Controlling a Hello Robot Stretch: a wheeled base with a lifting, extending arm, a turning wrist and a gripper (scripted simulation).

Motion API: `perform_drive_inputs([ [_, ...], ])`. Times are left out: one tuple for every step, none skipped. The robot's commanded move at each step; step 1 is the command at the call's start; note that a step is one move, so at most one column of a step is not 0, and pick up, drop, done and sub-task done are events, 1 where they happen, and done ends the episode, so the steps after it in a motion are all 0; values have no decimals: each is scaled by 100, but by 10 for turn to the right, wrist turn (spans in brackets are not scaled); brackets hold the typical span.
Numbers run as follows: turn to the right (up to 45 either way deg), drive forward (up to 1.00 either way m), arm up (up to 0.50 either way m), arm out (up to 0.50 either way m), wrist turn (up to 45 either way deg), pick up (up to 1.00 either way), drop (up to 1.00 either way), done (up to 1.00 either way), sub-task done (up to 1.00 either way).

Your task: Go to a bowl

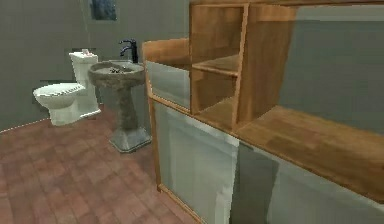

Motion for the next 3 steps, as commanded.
perform_drive_inputs([
  [0, 5, 0, 0, 0, 0, 0, 0, 0],
  [-450, 0, 0, 0, 0, 0, 0, 0, 0],
  [-390, 0, 0, 0, 0, 0, 0, 0, 0],
])
